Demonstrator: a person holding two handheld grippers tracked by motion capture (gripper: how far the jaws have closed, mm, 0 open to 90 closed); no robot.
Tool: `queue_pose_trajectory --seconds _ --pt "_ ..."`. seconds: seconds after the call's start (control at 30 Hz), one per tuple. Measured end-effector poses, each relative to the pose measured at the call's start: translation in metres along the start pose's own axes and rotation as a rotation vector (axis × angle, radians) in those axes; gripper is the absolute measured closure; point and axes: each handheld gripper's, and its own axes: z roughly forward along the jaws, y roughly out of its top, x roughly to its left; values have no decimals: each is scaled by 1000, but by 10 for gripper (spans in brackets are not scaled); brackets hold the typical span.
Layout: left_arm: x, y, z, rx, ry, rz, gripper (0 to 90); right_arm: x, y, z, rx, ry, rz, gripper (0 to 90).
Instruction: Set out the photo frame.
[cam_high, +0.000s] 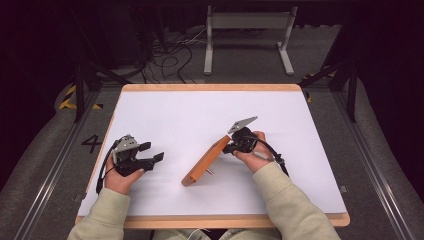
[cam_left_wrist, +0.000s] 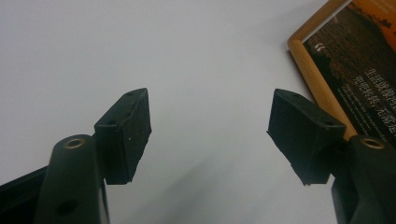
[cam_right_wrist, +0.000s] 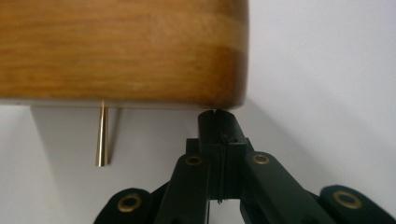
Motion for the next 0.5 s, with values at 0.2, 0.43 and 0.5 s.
queue_pose_trajectory --seconds 0.2,0.43,0.5 --pt "-1 0 1 7 -8 -4 303 -2 13 11 2 1 -11 900" --pt "0 0 1 6 -7 -1 303 -3 22 19 -12 34 -14 900" --pt "0 0 1 6 -6 1 303 -4 23 20 -21 47 -12 900"
